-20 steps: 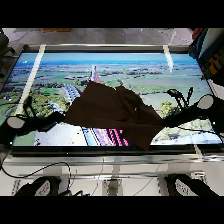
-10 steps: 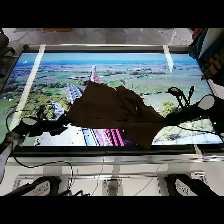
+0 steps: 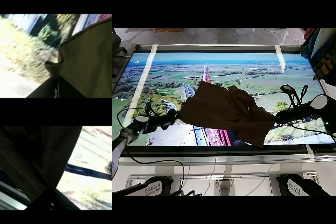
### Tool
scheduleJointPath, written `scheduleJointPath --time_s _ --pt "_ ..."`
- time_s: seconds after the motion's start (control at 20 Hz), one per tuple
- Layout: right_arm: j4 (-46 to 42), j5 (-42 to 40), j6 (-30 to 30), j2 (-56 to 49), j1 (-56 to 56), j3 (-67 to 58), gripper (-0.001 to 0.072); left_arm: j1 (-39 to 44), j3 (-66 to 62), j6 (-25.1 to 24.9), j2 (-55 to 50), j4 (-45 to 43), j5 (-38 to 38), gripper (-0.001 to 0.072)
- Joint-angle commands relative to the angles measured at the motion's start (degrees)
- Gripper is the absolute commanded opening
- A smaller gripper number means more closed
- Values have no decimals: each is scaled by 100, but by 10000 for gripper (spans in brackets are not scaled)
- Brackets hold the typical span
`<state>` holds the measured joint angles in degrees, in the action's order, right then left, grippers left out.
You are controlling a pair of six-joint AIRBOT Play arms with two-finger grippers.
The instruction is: Fold the clothes and pants, and hang the long-sleeved shirts on hangers.
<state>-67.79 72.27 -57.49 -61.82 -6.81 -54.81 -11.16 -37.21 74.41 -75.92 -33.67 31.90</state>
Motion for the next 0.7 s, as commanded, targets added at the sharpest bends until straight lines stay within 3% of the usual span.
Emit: scheduleJointPath --time_s 0.0,0.15,0.25,0.45,0.65 --pt "586 -308 -7 42 7 -50 13 -4 -627 -903 35 96 885 11" --pt "697 -278 -251 155 7 -542 13 -35 -1740 -1187 531 94 1954 11" --pt "710 -264 -332 387 7 -1078 13 -98 -2511 -1189 1143 70 2199 10" --pt "691 -297 -334 1075 7 -2273 13 -400 -3679 -1189 2623 -195 2020 10" --pt "686 -400 -354 1840 7 -3364 13 -612 -3858 -1189 4258 -870 907 10"
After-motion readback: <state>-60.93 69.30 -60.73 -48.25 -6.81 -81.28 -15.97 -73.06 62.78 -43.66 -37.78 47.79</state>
